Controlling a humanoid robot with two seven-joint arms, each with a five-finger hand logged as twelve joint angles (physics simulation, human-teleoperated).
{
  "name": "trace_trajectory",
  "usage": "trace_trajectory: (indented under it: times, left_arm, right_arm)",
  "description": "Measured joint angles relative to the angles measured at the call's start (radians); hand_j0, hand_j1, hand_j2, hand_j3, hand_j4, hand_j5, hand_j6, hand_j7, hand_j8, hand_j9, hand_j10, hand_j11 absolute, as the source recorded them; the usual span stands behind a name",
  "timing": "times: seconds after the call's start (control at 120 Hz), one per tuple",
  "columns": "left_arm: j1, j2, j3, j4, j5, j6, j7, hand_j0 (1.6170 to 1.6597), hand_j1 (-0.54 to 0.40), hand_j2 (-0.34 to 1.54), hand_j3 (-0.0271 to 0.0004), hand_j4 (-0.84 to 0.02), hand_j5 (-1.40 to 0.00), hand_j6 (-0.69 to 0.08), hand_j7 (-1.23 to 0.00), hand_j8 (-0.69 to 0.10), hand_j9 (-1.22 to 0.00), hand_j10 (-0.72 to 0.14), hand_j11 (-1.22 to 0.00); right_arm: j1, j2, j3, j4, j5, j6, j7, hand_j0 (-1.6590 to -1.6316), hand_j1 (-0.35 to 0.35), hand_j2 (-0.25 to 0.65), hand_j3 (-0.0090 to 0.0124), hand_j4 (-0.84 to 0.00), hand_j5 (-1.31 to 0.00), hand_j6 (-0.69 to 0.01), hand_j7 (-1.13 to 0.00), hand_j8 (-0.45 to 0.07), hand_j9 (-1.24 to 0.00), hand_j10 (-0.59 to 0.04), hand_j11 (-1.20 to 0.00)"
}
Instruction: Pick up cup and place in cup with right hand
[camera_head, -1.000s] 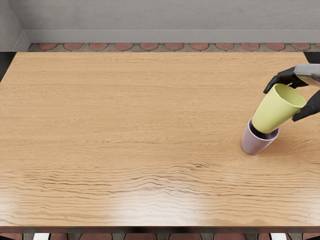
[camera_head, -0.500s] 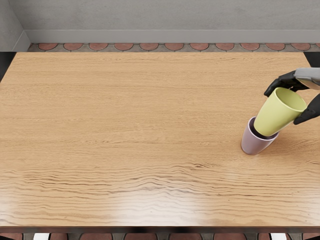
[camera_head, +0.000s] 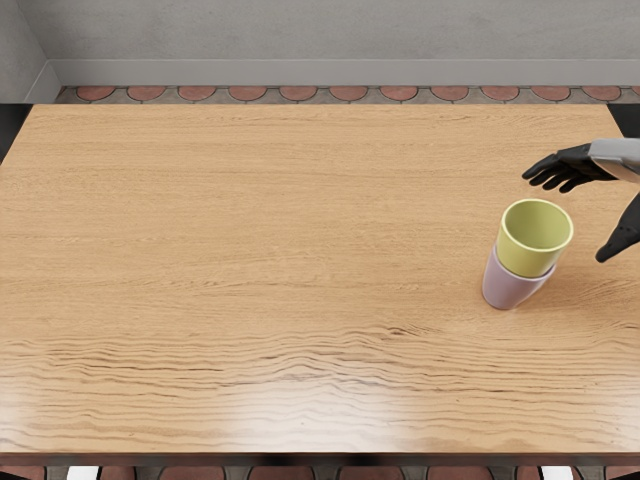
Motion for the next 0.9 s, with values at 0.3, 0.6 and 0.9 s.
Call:
trace_trajectory:
  times: [0.3, 0.6, 0.9]
  left_arm:
    - [0.0, 0.0, 0.0, 0.0, 0.0, 0.0, 0.0, 1.6581, 0.349, 0.0, -0.0002, 0.0, 0.0, 0.0, 0.0, 0.0, 0.0, 0.0, 0.0]
    - [-0.006, 0.0, -0.001, 0.0, 0.0, 0.0, 0.0, 1.6581, 0.349, 0.0, -0.0002, 0.0, 0.0, 0.0, 0.0, 0.0, 0.0, 0.0, 0.0]
    - [-0.021, 0.0, -0.001, -0.001, -0.001, -0.002, 0.0, 1.6581, 0.349, 0.0, -0.0001, 0.0, 0.0, 0.0, 0.0, 0.0, 0.0, 0.0, 0.0]
  right_arm:
    - [0.001, -0.012, 0.009, -0.025, 0.031, 0.007, -0.001, -1.658, -0.235, -0.015, 0.0, -0.112, -0.13, -0.114, -0.13, -0.112, -0.13, -0.111, -0.13]
    - [0.011, -0.054, 0.123, -0.085, 0.366, 0.066, -0.259, -1.6581, -0.311, -0.004, 0.0, -0.046, -0.05, -0.049, -0.05, -0.047, -0.05, -0.045, -0.05]
    - [0.023, 0.258, 0.211, -0.104, 0.501, -0.061, -0.399, -1.6581, -0.321, -0.004, 0.0, -0.032, -0.03, -0.034, -0.03, -0.032, -0.03, -0.031, -0.03]
